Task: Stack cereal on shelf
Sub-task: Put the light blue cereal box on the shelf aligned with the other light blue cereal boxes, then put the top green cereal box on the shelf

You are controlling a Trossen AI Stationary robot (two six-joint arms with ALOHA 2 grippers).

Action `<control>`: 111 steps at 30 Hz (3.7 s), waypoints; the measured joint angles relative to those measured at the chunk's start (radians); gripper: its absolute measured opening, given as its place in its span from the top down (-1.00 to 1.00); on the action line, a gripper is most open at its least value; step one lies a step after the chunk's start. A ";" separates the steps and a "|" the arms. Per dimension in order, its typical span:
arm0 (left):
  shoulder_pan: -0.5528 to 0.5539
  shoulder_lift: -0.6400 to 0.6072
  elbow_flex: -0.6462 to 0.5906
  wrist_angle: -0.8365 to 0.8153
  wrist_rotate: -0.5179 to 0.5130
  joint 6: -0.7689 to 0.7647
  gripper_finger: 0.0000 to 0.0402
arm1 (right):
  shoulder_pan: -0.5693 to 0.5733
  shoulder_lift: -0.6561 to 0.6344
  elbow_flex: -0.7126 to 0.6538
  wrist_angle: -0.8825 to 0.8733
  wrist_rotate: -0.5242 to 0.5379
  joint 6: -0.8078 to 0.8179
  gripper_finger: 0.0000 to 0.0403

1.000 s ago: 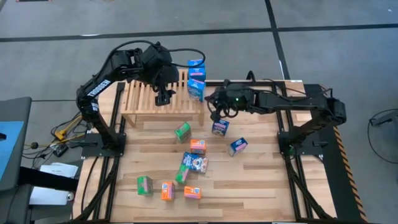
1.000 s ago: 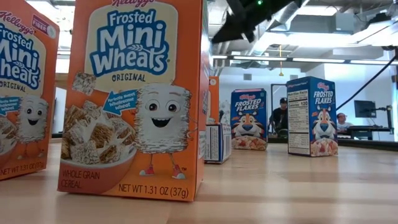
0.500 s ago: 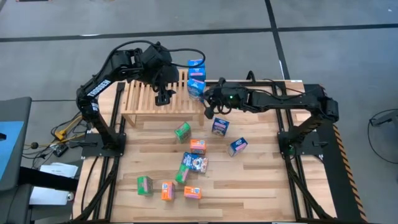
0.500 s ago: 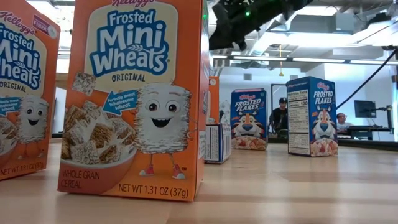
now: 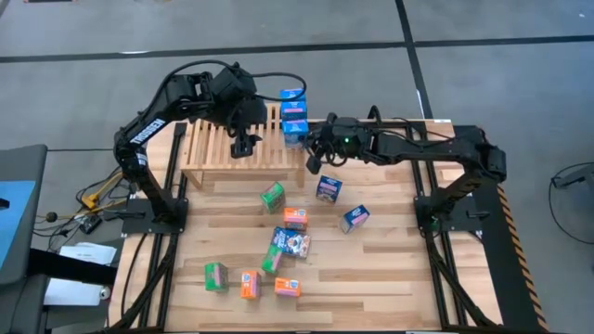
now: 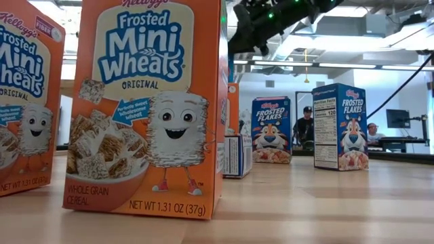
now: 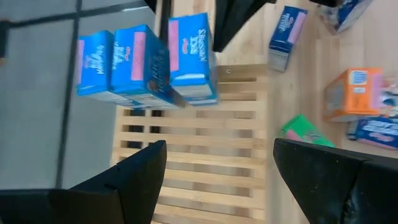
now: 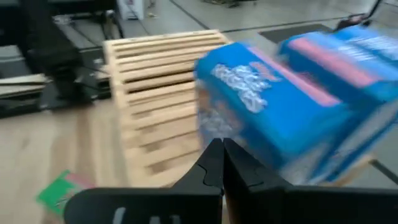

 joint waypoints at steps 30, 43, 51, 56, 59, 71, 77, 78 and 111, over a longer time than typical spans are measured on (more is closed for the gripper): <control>-0.410 -0.056 -0.504 0.087 -0.023 -0.478 -0.27 | 0.204 -0.480 0.000 -0.391 0.005 0.090 0.92; -0.299 -0.211 -0.889 0.525 -0.031 -0.597 -0.27 | 0.219 -0.480 0.000 -0.447 0.007 0.140 0.92; -0.316 -0.132 -0.887 0.564 -0.097 -0.596 -0.27 | 0.222 -0.462 -0.002 -0.457 0.007 0.147 0.92; -0.316 -0.057 -0.888 0.547 -0.117 -0.597 -0.27 | 0.221 -0.453 0.000 -0.452 0.007 0.163 0.92; -0.316 -0.018 -0.888 0.542 -0.161 -0.604 -0.27 | 0.222 -0.453 0.000 -0.446 0.007 0.172 0.92; -0.309 0.005 -0.887 0.543 -0.187 -0.645 -0.27 | 0.242 -0.452 0.000 -0.447 0.005 0.181 0.92; -0.284 0.022 -0.891 0.554 -0.115 -0.642 -0.21 | 0.242 -0.452 0.000 -0.447 0.005 0.180 0.92; -0.281 0.028 -0.891 0.552 -0.105 -0.638 -0.19 | 0.242 -0.452 0.000 -0.446 0.005 0.180 0.92; -0.270 0.034 -0.421 0.111 0.012 -0.420 0.28 | 0.239 -0.452 0.000 -0.444 0.005 0.169 0.92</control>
